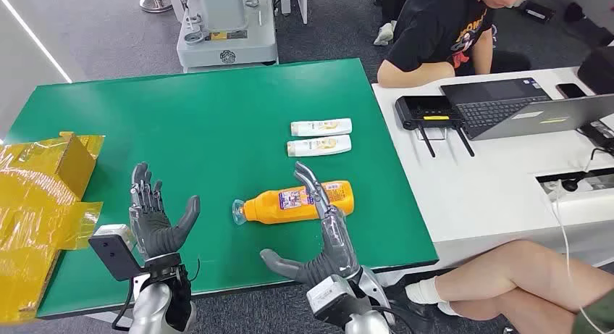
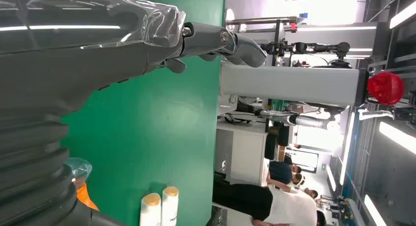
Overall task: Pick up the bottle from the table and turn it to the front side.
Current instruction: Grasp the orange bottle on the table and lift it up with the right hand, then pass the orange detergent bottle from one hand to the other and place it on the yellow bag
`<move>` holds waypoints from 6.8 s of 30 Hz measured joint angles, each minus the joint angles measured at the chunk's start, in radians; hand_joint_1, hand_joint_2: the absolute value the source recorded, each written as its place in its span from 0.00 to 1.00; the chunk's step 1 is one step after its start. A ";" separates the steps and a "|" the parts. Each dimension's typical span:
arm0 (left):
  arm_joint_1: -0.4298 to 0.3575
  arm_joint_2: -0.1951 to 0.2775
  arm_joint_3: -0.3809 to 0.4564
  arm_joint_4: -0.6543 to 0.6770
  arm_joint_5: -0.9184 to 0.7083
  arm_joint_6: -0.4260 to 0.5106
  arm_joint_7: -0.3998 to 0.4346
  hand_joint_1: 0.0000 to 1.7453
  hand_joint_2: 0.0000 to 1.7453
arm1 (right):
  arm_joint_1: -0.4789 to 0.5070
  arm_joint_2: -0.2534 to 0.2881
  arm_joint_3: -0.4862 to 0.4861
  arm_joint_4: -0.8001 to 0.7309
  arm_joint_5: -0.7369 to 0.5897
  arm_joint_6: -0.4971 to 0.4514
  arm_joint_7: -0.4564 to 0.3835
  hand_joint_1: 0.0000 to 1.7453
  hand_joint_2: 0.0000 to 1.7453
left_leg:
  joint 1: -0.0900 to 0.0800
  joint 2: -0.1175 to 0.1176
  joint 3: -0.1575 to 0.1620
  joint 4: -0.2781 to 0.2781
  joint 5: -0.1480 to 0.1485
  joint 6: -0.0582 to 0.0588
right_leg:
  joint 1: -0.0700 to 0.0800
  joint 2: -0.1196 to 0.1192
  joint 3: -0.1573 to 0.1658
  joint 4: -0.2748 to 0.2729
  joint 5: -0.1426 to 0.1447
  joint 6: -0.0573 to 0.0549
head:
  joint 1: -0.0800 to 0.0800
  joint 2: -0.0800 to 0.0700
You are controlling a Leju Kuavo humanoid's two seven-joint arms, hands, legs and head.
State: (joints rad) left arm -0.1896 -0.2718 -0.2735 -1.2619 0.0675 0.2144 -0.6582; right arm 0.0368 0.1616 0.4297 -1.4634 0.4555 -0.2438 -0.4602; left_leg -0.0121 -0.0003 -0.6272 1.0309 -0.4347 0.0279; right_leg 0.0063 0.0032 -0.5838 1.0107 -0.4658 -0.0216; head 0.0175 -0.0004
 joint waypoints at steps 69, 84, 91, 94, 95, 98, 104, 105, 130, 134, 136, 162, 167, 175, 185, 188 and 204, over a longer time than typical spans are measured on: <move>-0.012 0.012 0.025 0.051 0.052 -0.050 -0.039 0.00 1.00 | -1.185 -0.246 0.663 1.116 0.003 0.901 0.273 0.00 1.00 | 0.000 -0.001 -0.001 0.001 0.005 0.002 | 0.001 0.000 -0.001 0.001 0.006 0.002 | 0.000 0.000; -0.011 0.015 0.033 0.057 0.054 -0.055 -0.039 0.00 1.00 | -1.116 -0.309 0.733 1.140 -0.024 0.866 0.257 0.00 1.00 | 0.001 -0.001 -0.001 0.001 0.005 0.002 | 0.001 0.000 -0.001 0.001 0.006 0.002 | 0.000 0.000; -0.011 0.016 0.034 0.057 0.054 -0.055 -0.039 0.00 1.00 | -1.072 -0.310 0.738 1.142 -0.054 0.816 0.244 0.00 1.00 | 0.001 0.000 -0.001 0.001 0.004 0.002 | 0.001 0.000 -0.001 0.001 0.006 0.002 | 0.000 0.000; -0.011 0.016 0.034 0.057 0.055 -0.055 -0.039 0.00 1.00 | -1.061 -0.310 0.738 1.142 -0.055 0.810 0.239 0.00 1.00 | 0.001 -0.001 -0.001 0.001 0.004 0.002 | 0.001 0.000 -0.001 0.001 0.006 0.002 | 0.000 0.000; -0.011 0.016 0.034 0.057 0.055 -0.055 -0.039 0.00 1.00 | -1.057 -0.310 0.738 1.142 -0.055 0.810 0.238 0.00 1.00 | 0.001 -0.001 -0.001 0.001 0.004 0.002 | 0.001 0.000 -0.001 0.001 0.006 0.002 | 0.000 0.000; -0.011 0.015 0.034 0.057 0.055 -0.054 -0.039 0.00 1.00 | -1.047 -0.310 0.741 1.142 -0.055 0.808 0.235 0.00 1.00 | 0.001 -0.001 -0.001 0.001 0.004 0.002 | 0.001 0.000 -0.001 0.001 0.006 0.002 | 0.000 0.000; -0.011 0.015 0.034 0.057 0.056 -0.051 -0.039 0.00 1.00 | -1.041 -0.310 0.746 1.142 -0.051 0.792 0.229 0.00 1.00 | 0.001 0.000 -0.001 0.001 0.004 0.002 | 0.001 0.000 -0.001 0.001 0.006 0.002 | 0.000 0.000; -0.011 0.015 0.034 0.057 0.056 -0.050 -0.039 0.00 1.00 | -1.041 -0.309 0.748 1.142 -0.049 0.787 0.228 0.00 1.00 | 0.001 0.000 -0.001 0.001 0.004 0.002 | 0.001 0.000 -0.001 0.001 0.006 0.002 | 0.000 0.000; 0.010 0.015 0.034 0.056 0.058 -0.036 -0.040 0.00 1.00 | -1.010 -0.250 0.805 1.137 0.072 0.444 0.248 1.00 1.00 | 0.001 0.000 -0.001 0.001 0.005 0.002 | 0.001 0.000 -0.001 0.001 0.006 0.002 | 0.000 0.000; 0.010 0.015 0.034 0.056 0.057 -0.034 -0.040 0.00 1.00 | -1.008 -0.249 0.807 1.137 0.071 0.429 0.246 1.00 1.00 | 0.001 0.000 -0.001 0.001 0.004 0.002 | 0.001 0.000 -0.001 0.001 0.006 0.002 | 0.000 0.000; 0.010 0.015 0.034 0.056 0.057 -0.033 -0.040 0.00 1.00 | -1.007 -0.249 0.807 1.137 0.071 0.424 0.244 1.00 1.00 | 0.001 0.000 0.000 0.001 0.004 0.002 | 0.001 0.000 -0.001 0.001 0.006 0.002 | 0.000 0.000; -0.010 0.042 0.054 0.057 -0.016 0.057 -0.041 0.00 1.00 | -0.852 -0.212 0.634 1.034 0.020 -0.016 0.150 1.00 1.00 | 0.001 -0.001 -0.002 0.000 0.004 0.002 | 0.001 -0.001 -0.002 0.001 0.005 0.002 | 0.000 0.000; -0.038 0.063 0.080 0.058 -0.058 0.069 -0.041 0.00 1.00 | -0.786 -0.191 0.537 0.979 -0.002 -0.091 0.125 1.00 1.00 | 0.001 -0.002 -0.002 0.000 0.004 0.001 | 0.001 -0.001 -0.002 0.001 0.005 0.002 | 0.000 0.000; -0.068 0.099 0.130 0.060 -0.035 0.065 -0.035 0.00 1.00 | -0.620 -0.151 0.350 0.814 0.000 -0.206 0.052 1.00 1.00 | 0.001 -0.002 -0.003 0.000 0.004 0.001 | 0.001 -0.002 -0.002 0.001 0.004 0.001 | 0.000 0.000; -0.064 0.117 0.135 0.081 -0.033 0.080 -0.033 0.00 1.00 | -0.507 -0.076 0.222 0.645 0.000 -0.219 -0.007 1.00 1.00 | 0.001 -0.002 -0.003 0.000 0.004 0.001 | 0.001 -0.002 -0.003 0.001 0.003 0.000 | 0.000 0.000; -0.063 0.117 0.135 0.085 -0.032 0.086 -0.032 0.00 1.00 | -0.498 -0.065 0.206 0.625 0.004 -0.203 -0.006 1.00 1.00 | 0.001 -0.002 -0.003 0.000 0.004 0.001 | 0.001 -0.002 -0.003 0.001 0.003 0.000 | 0.000 0.000; -0.073 0.120 0.109 0.103 -0.032 -0.166 0.085 0.00 1.00 | -0.484 -0.025 0.086 0.568 -0.062 -0.225 -0.128 1.00 1.00 | 0.001 -0.002 -0.003 0.000 0.004 0.001 | 0.001 -0.002 -0.003 0.001 0.003 0.000 | 0.000 0.000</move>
State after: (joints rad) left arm -0.2630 -0.1514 -0.1643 -1.1594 0.0356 0.0480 -0.5734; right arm -0.4468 0.1365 0.5153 -0.8958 0.3931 -0.4689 -0.5879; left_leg -0.0110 -0.0023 -0.6304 1.0309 -0.4307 0.0288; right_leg 0.0072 0.0015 -0.5871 1.0116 -0.4623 -0.0219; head 0.0174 -0.0004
